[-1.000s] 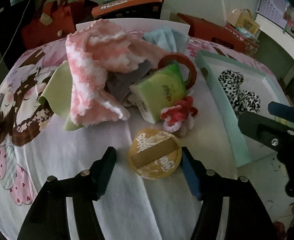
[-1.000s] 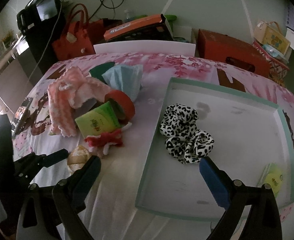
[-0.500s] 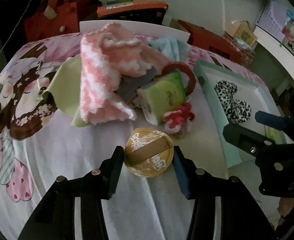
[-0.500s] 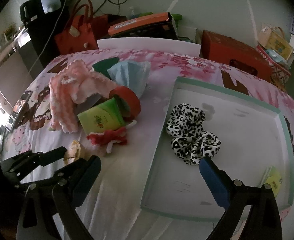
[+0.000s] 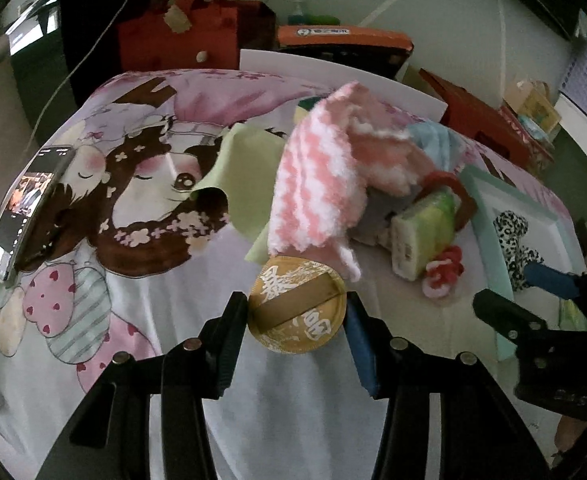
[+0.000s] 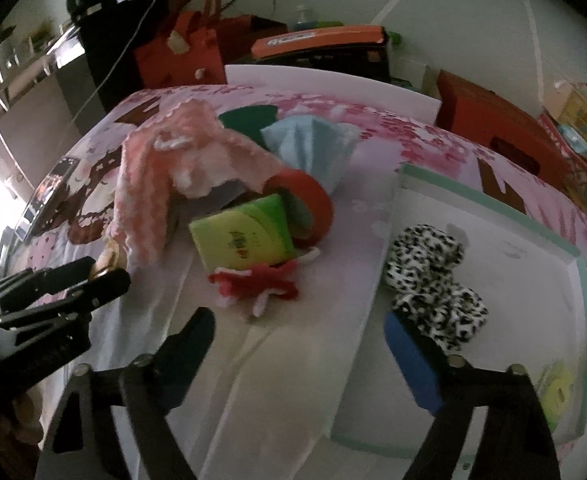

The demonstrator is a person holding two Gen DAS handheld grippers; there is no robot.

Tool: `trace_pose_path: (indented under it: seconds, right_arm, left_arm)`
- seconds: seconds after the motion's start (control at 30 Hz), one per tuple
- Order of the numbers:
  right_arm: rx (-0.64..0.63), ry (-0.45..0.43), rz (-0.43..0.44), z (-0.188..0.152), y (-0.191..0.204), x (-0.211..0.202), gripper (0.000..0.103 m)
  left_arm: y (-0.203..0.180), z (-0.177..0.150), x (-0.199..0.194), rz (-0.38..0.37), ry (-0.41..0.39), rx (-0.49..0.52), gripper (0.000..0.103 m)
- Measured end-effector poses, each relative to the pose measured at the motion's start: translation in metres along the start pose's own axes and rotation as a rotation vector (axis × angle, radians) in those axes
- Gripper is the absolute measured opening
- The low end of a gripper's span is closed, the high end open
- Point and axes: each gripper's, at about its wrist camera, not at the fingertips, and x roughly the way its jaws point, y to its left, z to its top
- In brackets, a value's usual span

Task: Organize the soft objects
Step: 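Grasp red-white flower hair tie with right tool while left tool holds puff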

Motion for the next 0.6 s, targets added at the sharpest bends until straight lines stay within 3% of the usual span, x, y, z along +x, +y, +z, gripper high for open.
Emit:
trace_pose_path:
  seconds: [0.6]
  right_arm:
    - [-0.071,0.065,0.002,0.005,0.023,0.042,0.068]
  left_arm:
    - [0.008,0.004,0.012,-0.018,0.011,-0.042,0.050]
